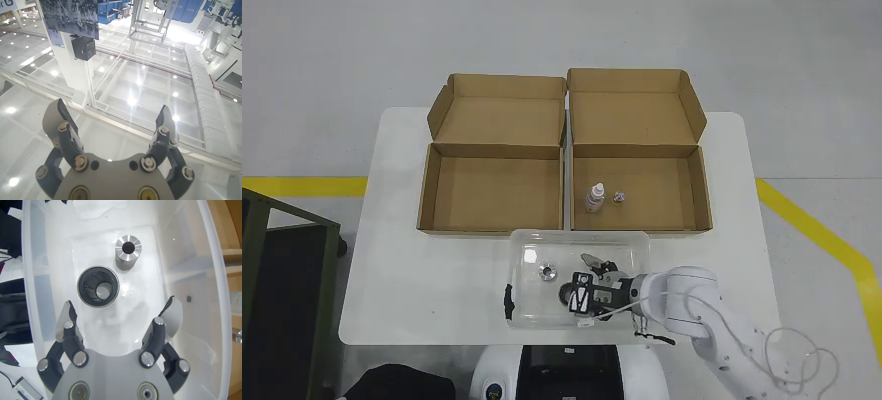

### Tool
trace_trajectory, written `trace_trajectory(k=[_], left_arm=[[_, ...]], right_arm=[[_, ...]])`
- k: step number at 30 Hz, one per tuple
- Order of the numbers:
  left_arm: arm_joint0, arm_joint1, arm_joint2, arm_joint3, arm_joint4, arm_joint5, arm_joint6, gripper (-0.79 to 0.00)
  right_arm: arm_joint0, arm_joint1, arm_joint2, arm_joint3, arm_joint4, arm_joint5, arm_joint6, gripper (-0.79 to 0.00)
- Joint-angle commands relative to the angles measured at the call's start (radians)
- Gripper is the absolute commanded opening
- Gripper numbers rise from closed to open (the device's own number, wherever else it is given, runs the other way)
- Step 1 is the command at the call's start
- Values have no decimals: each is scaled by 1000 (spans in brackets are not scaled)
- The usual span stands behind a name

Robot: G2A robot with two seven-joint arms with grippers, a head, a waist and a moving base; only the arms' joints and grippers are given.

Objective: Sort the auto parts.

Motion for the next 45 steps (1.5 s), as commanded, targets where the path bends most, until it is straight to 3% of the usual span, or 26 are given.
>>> trace_trajectory(k=[1,3,7,8,9,13,16,17,18,19,31,45], left_arm=[[0,0,0,0,0,0,0,0],[0,0,0,0,0,0,0,0],[0,0,0,0,0,0,0,0],[0,0,0,0,0,0,0,0],[0,0,0,0,0,0,0,0],[0,0,0,0,0,0,0,0],[0,0,0,0,0,0,0,0],[0,0,0,0,0,0,0,0],[0,0,0,0,0,0,0,0],[0,0,0,0,0,0,0,0],[0,0,0,0,0,0,0,0],[0,0,0,0,0,0,0,0]], right_arm=[[15,-4,-19,13,-2,7,-10,-58],[31,-9,-39,27,-4,15,-22,-74],[63,-20,-86,56,-7,17,-38,-185],[69,-23,-97,64,-6,16,-39,-348],[75,-25,-105,70,-6,20,-40,-400],[89,-30,-126,85,-3,27,-45,-409],[92,-31,-128,89,0,27,-44,-526],[91,-30,-125,88,4,28,-44,-585],[89,-29,-121,84,9,27,-45,-733],[87,-28,-117,79,14,26,-45,-785],[53,-4,-27,-41,53,10,-43,-785],[30,4,60,-45,137,49,-223,-785]])
